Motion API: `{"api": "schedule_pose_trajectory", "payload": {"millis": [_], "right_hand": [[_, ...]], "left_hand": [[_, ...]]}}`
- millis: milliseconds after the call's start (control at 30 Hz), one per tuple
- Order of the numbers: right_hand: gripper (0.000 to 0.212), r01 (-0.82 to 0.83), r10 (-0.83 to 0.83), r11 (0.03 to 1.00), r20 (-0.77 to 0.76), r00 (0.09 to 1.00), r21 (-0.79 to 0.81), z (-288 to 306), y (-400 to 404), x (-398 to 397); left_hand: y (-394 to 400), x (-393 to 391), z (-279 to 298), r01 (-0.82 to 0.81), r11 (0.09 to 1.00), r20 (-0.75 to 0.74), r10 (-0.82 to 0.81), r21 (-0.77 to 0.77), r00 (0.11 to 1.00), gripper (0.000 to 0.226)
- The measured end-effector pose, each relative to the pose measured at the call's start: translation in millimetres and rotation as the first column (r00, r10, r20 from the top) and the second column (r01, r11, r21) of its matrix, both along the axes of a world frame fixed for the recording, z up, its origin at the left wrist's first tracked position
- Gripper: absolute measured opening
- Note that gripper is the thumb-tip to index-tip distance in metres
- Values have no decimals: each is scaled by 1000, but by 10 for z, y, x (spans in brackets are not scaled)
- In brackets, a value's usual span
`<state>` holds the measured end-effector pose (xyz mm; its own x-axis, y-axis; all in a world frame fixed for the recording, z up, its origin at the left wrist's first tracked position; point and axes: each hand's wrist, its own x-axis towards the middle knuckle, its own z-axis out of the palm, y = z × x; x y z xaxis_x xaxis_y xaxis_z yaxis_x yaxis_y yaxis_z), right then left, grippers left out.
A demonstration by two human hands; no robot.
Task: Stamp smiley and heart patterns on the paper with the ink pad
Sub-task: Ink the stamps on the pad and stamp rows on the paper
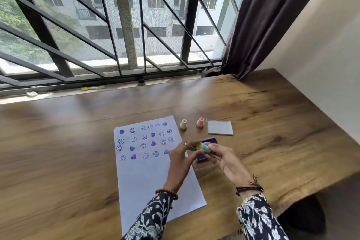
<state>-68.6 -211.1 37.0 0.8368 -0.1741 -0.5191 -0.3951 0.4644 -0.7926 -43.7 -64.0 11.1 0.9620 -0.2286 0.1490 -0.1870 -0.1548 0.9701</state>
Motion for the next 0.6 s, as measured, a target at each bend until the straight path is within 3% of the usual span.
{"api": "schedule_pose_trajectory", "payload": {"millis": [133, 233, 333, 433, 533, 600], "right_hand": [[13, 61, -61, 998, -8, 998, -3, -20, 39, -1], [16, 135, -135, 991, -25, 991, 25, -27, 36, 17], [15, 146, -146, 989, -7, 989, -20, -10, 9, 28], [13, 167, -167, 984, -2, 986, -55, -17, -25, 33], [13, 168, -170, 981, -12, 985, -101, -17, -50, 29], [12, 162, -165, 976, -8, 986, -145, -21, -63, 26]], "left_hand": [[28, 29, -1, 57, 998, 49, -57, 3, 997, 26], [67, 96, -15, 105, 992, 94, -111, 69, 989, 28], [83, 212, -42, 41, 979, 120, -66, 199, 991, 25], [24, 378, -62, -74, 898, 213, -22, 434, 977, 31], [-92, 498, -42, -97, 797, 248, -67, 595, 966, 10], [-153, 550, -60, -92, 746, 238, -91, 660, 967, 7]]}}
